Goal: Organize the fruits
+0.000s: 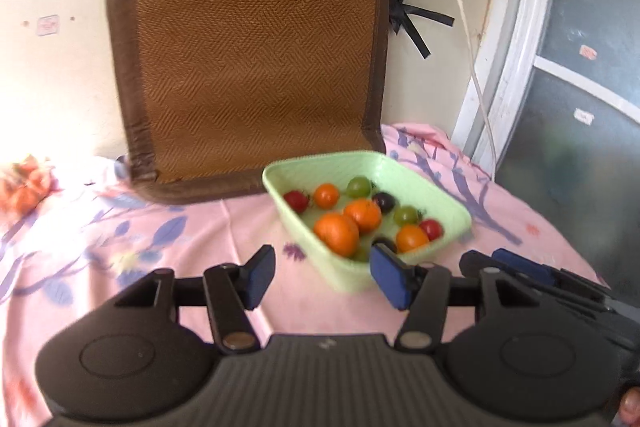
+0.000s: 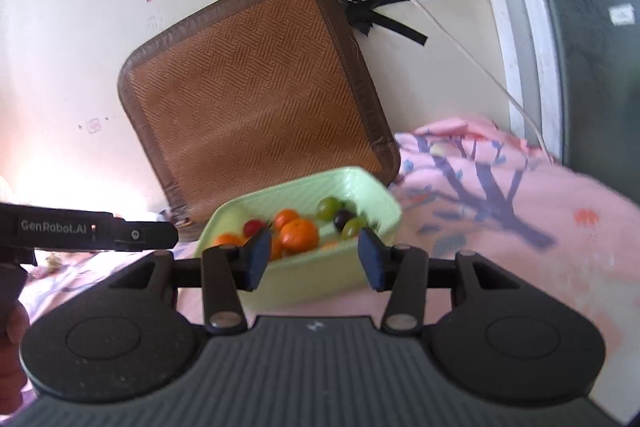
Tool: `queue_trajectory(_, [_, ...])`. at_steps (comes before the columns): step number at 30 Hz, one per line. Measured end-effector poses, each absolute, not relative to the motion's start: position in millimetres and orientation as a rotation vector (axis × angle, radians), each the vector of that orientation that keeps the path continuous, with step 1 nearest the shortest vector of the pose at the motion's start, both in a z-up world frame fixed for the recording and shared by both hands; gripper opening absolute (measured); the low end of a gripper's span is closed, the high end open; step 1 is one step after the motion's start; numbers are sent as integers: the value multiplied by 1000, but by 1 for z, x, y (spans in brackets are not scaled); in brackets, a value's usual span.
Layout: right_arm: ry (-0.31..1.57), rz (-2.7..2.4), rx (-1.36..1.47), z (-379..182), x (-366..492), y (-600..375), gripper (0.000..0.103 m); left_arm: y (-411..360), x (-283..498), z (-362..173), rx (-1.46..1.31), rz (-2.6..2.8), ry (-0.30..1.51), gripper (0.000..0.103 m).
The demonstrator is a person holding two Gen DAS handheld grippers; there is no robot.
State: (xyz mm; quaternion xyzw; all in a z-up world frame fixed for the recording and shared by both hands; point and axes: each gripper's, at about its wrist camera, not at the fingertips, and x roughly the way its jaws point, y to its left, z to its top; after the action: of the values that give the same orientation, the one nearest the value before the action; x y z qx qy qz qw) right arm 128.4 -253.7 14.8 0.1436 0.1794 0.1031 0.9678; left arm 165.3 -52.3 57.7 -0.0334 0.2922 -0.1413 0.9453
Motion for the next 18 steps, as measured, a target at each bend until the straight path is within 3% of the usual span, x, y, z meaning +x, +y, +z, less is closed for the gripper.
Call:
queue_trajectory(3, [404,205,336,2,104,-247,51,-53,132,51,-25,-265,589,61])
queue_trajectory(5, [439,200,354,-5,92,-242,51,-52,112,47,5,-244,579,74])
queue_trajectory(12, [479,194,360,-9,66,-232,52,-39,73,37,17,-192,581,77])
queue_trajectory(18, [515,190,391,-12,56,-229,52,-31,56,36,26,-154,565,93])
